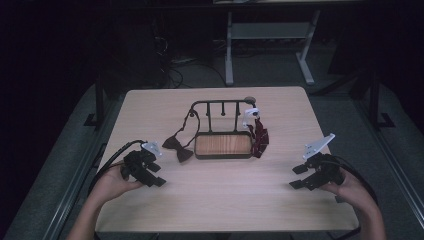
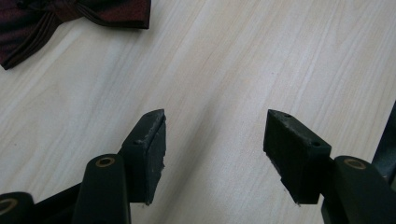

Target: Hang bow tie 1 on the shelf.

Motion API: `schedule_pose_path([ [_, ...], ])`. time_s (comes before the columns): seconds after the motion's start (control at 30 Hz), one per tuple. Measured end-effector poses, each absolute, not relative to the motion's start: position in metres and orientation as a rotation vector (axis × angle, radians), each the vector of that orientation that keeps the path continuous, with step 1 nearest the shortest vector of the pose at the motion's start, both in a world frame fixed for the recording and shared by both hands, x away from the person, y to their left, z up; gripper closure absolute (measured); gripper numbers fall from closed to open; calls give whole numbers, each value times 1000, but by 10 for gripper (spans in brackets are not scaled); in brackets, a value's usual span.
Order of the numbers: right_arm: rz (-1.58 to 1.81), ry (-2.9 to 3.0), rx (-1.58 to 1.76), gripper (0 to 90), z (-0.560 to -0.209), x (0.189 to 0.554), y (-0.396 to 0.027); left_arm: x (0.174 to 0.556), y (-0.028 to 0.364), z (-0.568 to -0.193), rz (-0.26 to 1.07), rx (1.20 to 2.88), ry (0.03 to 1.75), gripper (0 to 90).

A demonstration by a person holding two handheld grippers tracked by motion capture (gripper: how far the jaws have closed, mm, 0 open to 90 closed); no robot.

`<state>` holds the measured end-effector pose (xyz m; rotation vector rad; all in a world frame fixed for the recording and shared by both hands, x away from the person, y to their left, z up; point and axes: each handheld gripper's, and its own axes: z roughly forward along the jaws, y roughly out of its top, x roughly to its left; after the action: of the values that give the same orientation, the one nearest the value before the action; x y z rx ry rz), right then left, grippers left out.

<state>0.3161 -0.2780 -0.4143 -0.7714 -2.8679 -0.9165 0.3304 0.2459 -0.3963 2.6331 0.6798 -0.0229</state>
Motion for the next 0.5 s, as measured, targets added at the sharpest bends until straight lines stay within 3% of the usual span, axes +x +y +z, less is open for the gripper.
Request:
schedule_pose_path([
  [0.5,-915,-2871,-769,387,-415,316,-278,313,248,-406,12,2586,693,358],
])
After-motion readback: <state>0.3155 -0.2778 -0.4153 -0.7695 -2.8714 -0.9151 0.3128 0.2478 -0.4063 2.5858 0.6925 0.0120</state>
